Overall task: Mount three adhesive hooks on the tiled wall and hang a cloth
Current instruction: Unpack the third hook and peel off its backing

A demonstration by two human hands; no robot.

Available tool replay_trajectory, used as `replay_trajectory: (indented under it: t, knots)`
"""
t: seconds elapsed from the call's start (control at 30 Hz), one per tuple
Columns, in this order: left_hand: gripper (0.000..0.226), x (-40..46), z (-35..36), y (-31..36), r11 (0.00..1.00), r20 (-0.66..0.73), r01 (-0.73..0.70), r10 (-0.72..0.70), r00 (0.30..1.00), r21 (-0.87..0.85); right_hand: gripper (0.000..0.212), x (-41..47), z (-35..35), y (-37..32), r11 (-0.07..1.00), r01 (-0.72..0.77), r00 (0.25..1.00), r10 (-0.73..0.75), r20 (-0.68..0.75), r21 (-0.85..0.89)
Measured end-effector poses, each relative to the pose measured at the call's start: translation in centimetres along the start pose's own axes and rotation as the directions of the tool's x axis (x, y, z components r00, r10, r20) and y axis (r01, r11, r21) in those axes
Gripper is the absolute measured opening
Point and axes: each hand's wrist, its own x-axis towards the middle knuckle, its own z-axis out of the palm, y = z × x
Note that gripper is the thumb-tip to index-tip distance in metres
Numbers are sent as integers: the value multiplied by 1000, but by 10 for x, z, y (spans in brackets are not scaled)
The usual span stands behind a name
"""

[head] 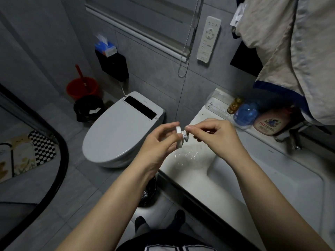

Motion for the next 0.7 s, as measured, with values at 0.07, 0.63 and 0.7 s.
replay_trajectory:
  t: [0.07, 0.63, 0.7]
  knots:
    - [33, -1, 2, -1, 998, 44, 56, -56, 997, -14, 7, 4, 0, 2, 999, 1, 999, 1, -32, 54]
    - [28, 0, -4, -3, 934, -27, 174, -191, 981, -312, 14, -2, -2, 21, 883, -401, 910, 352, 220, 245]
    - [29, 2, -4, -3, 952, -61, 145, -167, 984, -271, 10, -6, -1, 17, 874, -442, 872, 366, 325, 203]
